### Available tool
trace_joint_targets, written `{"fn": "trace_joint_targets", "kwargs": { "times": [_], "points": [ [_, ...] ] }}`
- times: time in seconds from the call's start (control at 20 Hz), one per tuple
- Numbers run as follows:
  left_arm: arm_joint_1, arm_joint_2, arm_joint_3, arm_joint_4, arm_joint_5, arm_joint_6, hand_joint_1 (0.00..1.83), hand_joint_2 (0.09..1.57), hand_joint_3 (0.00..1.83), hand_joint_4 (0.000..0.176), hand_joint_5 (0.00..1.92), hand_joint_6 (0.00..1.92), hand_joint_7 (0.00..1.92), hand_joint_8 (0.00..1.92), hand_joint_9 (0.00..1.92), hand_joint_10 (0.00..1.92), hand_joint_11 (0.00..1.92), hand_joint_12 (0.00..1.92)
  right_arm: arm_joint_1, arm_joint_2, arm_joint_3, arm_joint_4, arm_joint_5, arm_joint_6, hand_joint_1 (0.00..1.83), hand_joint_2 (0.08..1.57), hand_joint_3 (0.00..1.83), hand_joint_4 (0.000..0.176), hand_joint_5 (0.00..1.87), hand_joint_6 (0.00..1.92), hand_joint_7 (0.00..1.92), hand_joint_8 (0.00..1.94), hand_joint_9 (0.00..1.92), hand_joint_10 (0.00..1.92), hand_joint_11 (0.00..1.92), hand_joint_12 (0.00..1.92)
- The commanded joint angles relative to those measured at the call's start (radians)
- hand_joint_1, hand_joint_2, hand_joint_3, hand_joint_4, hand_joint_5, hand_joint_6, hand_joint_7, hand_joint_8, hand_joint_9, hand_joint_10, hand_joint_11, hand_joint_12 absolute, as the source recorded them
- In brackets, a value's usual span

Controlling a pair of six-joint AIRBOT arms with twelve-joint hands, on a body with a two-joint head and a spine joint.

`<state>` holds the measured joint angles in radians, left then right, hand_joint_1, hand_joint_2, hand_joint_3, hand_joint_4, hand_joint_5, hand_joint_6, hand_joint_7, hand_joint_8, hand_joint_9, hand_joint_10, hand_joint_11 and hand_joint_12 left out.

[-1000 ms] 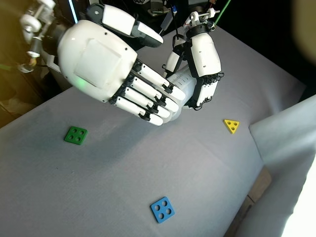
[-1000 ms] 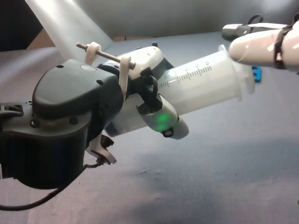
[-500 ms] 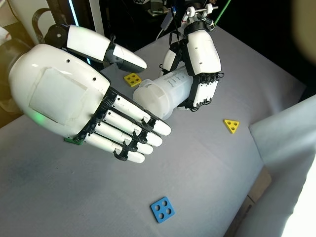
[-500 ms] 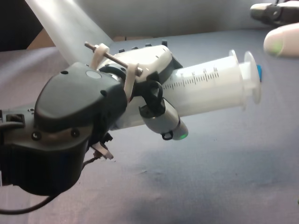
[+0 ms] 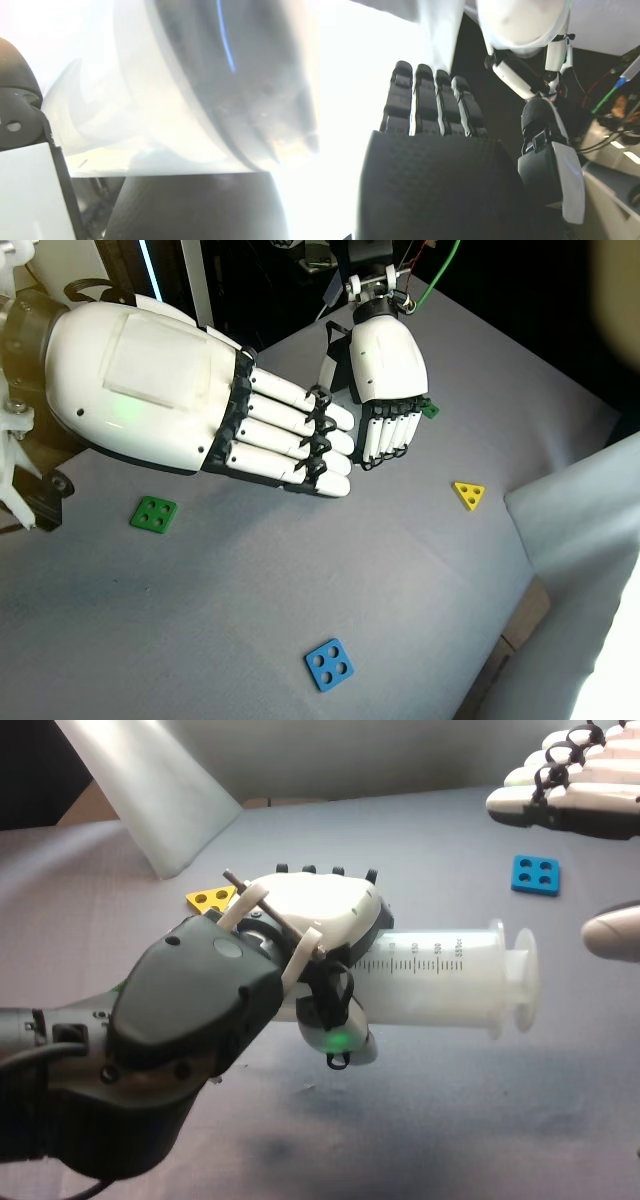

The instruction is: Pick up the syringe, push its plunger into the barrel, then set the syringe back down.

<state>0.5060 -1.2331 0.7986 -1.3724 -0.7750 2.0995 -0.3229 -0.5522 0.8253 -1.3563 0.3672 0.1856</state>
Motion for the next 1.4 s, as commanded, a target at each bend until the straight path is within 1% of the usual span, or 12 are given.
{"fn": "trace_joint_targets", "kwargs": {
  "times": [0.0, 0.15, 0.35, 0.55, 0.6, 0.75, 1.05, 1.15, 1.2, 1.25, 1.3, 1.35],
  "points": [
    [-0.002, -0.011, 0.001, 0.081, -0.037, 0.008, 1.37, 1.12, 0.0, 0.0, 0.87, 1.17, 1.02, 0.94, 0.89, 1.14, 0.77, 1.04, 0.013, 0.001, 0.007, 0.035, 0.086, -0.044, 0.0, 1.29, 0.0, 0.0, 0.0, 0.0, 0.0, 0.0, 0.0, 0.0, 0.0, 0.0],
    [0.023, -0.027, 0.001, 0.11, -0.048, 0.013, 1.37, 1.12, 0.0, 0.0, 0.88, 1.16, 1.02, 0.95, 0.89, 1.15, 0.77, 1.04, 0.006, -0.001, 0.026, 0.062, 0.11, -0.155, 0.0, 1.29, 0.0, 0.0, 0.0, 0.0, 0.0, 0.0, 0.0, 0.0, 0.0, 0.0],
    [0.06, -0.041, 0.001, 0.145, -0.055, 0.017, 1.37, 1.12, 0.0, 0.0, 0.88, 1.15, 0.99, 1.01, 0.89, 1.16, 0.78, 1.07, -0.002, -0.008, 0.031, 0.067, 0.113, -0.158, 0.0, 1.3, 0.0, 0.0, 0.0, 0.0, 0.0, 0.0, 0.0, 0.0, 0.0, 0.0],
    [0.092, -0.054, 0.015, 0.157, -0.058, 0.019, 1.37, 1.12, 0.0, 0.0, 0.87, 1.17, 0.99, 0.99, 0.88, 1.15, 0.76, 1.07, -0.007, -0.008, 0.031, 0.07, 0.113, -0.158, 0.0, 1.3, 0.0, 0.0, 0.0, 0.0, 0.0, 0.0, 0.0, 0.0, 0.0, 0.0],
    [0.093, -0.054, 0.018, 0.156, -0.058, 0.019, 1.37, 1.13, 0.0, 0.0, 0.87, 1.17, 1.0, 0.98, 0.87, 1.17, 0.72, 1.11, -0.007, -0.009, 0.031, 0.07, 0.113, -0.158, 0.0, 1.3, 0.0, 0.0, 0.0, 0.0, 0.0, 0.0, 0.0, 0.0, 0.0, 0.0],
    [0.091, -0.054, 0.019, 0.154, -0.058, 0.022, 1.37, 1.12, 0.0, 0.0, 0.88, 1.16, 1.01, 0.96, 0.87, 1.17, 0.72, 1.13, -0.011, -0.012, 0.031, 0.07, 0.113, -0.158, 0.0, 1.3, 0.0, 0.0, 0.0, 0.0, 0.0, 0.0, 0.0, 0.0, 0.0, 0.0],
    [0.088, -0.055, 0.019, 0.154, -0.062, 0.027, 1.37, 1.13, 0.0, 0.0, 0.88, 1.16, 0.98, 1.02, 0.86, 1.18, 0.73, 1.11, -0.013, -0.016, 0.03, 0.07, 0.113, -0.16, 0.0, 1.29, 0.0, 0.0, 0.0, 0.0, 0.0, 0.0, 0.0, 0.0, 0.0, 0.0],
    [0.089, -0.057, 0.019, 0.154, -0.064, 0.027, 1.37, 1.13, 0.0, 0.0, 0.87, 1.18, 0.97, 1.03, 0.85, 1.19, 0.72, 1.13, -0.013, -0.016, 0.03, 0.07, 0.113, -0.162, 0.0, 1.3, 0.0, 0.0, 0.0, 0.0, 0.0, 0.0, 0.0, 0.0, 0.0, 0.0],
    [0.089, -0.058, 0.019, 0.154, -0.064, 0.028, 1.36, 1.15, 0.0, 0.0, 0.85, 1.24, 0.93, 1.08, 0.83, 1.2, 0.69, 1.12, -0.013, -0.016, 0.03, 0.07, 0.113, -0.163, 0.0, 1.29, 0.0, 0.0, 0.0, 0.0, 0.0, 0.0, 0.0, 0.0, 0.0, 0.0],
    [0.089, -0.058, 0.019, 0.154, -0.065, 0.028, 1.36, 1.14, 0.0, 0.0, 0.85, 1.18, 0.94, 1.0, 0.85, 1.26, 0.63, 1.09, -0.013, -0.016, 0.03, 0.07, 0.113, -0.165, 0.0, 1.29, 0.0, 0.0, 0.0, 0.0, 0.0, 0.0, 0.0, 0.0, 0.0, 0.0],
    [0.09, -0.059, 0.019, 0.154, -0.067, 0.028, 1.23, 1.15, 0.0, 0.0, 0.85, 1.16, 0.97, 1.01, 0.84, 0.77, 0.61, 1.0, -0.013, -0.017, 0.03, 0.07, 0.113, -0.167, 0.0, 1.29, 0.0, 0.0, 0.0, 0.0, 0.0, 0.0, 0.0, 0.0, 0.0, 0.0],
    [0.092, -0.059, 0.019, 0.154, -0.069, 0.028, 1.13, 1.09, 0.0, 0.0, 0.74, 0.47, 0.87, 0.42, 0.84, 0.42, 0.57, 0.85, -0.013, -0.017, 0.03, 0.07, 0.113, -0.172, 0.0, 1.29, 0.0, 0.0, 0.0, 0.0, 0.0, 0.0, 0.0, 0.0, 0.0, 0.0]
  ]
}}
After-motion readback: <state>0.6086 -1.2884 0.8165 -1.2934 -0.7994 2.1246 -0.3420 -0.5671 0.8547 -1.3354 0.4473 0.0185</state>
